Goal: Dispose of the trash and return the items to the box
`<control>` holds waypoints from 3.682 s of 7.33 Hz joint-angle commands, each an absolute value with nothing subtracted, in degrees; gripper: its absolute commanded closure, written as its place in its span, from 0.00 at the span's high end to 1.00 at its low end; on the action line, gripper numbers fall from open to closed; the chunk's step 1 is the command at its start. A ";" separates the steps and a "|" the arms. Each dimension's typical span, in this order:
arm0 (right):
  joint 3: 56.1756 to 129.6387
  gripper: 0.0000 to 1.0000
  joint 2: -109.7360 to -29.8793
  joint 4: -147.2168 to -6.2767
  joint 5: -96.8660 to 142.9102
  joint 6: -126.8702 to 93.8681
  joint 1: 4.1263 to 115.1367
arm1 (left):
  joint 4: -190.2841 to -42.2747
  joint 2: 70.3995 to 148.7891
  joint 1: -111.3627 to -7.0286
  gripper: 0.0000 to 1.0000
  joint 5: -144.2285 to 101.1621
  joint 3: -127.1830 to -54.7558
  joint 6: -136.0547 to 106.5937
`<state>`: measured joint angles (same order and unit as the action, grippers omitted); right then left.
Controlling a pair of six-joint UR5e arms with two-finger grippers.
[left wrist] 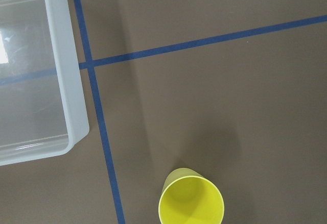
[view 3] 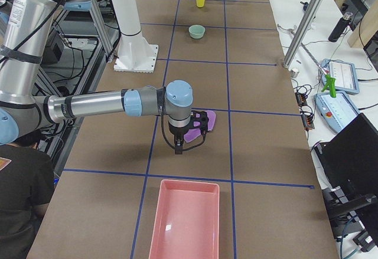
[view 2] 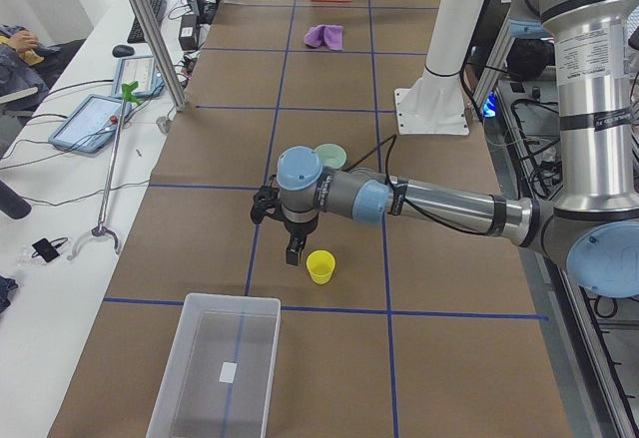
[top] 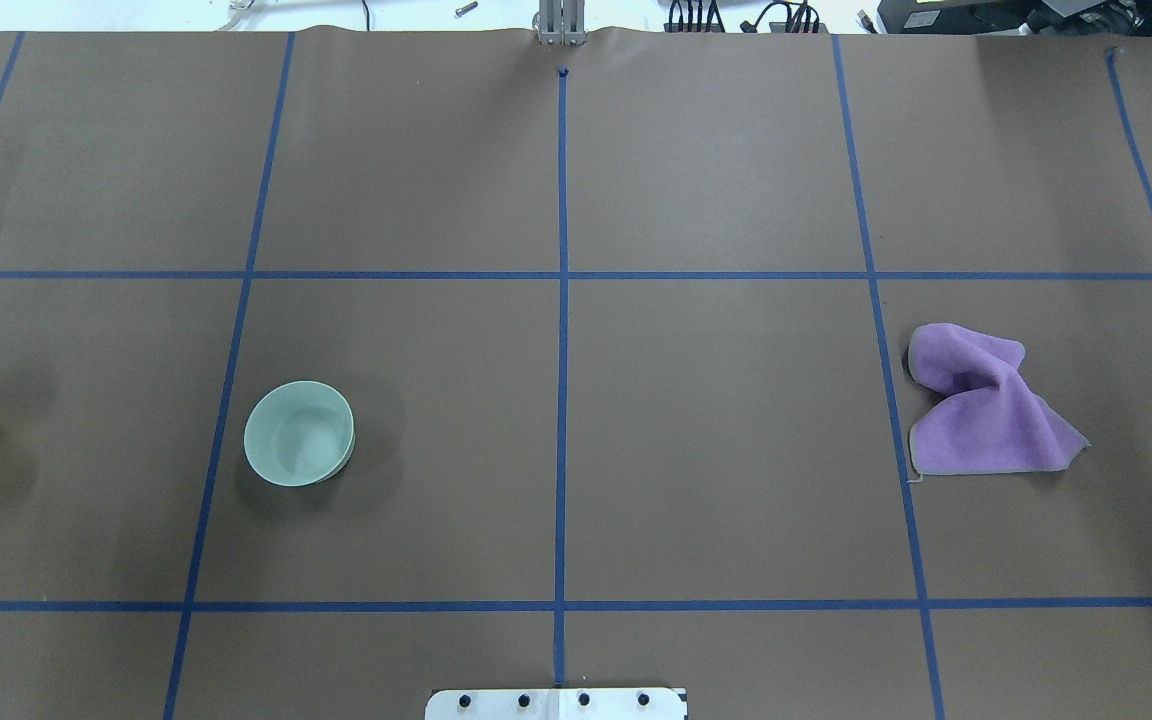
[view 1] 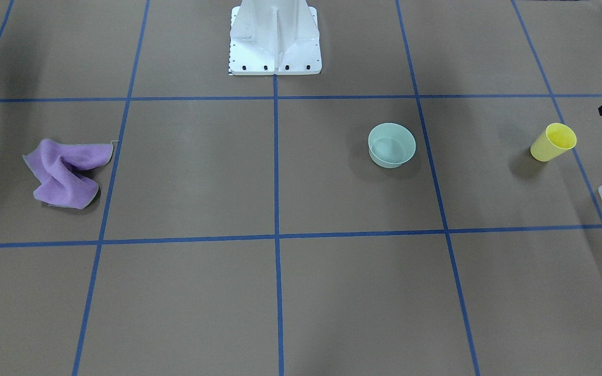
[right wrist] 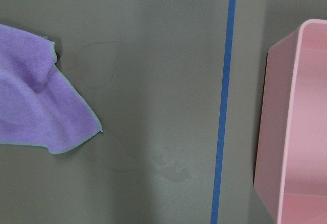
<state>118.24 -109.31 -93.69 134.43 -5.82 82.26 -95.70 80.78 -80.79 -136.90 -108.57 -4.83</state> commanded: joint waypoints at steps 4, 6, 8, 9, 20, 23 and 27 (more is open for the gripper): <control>118.30 1.00 -108.72 -93.60 135.17 -5.89 82.18 | -99.49 79.98 -80.86 0.98 -136.58 -108.28 -4.83; 118.30 1.00 -108.37 -93.60 135.17 -5.89 82.18 | -99.32 80.59 -80.77 0.98 -136.41 -108.11 -5.01; 118.56 1.00 -108.19 -93.52 135.09 -5.89 82.09 | -99.58 80.77 -80.77 0.98 -136.50 -108.11 -8.43; 118.65 1.00 -107.76 -93.52 135.09 -5.89 82.09 | -99.49 80.86 -80.77 0.98 -136.49 -107.93 -8.44; 118.74 0.98 -99.78 -93.08 136.07 -14.90 74.30 | -100.02 74.97 -89.74 0.98 -136.85 -112.08 -11.08; 104.83 0.96 -93.52 -68.16 127.57 -38.66 58.33 | -100.02 75.06 -89.65 0.98 -137.02 -112.32 -11.51; 99.32 0.94 -89.91 -58.36 128.75 -49.92 53.44 | -100.02 76.46 -89.12 0.98 -136.93 -110.75 -12.13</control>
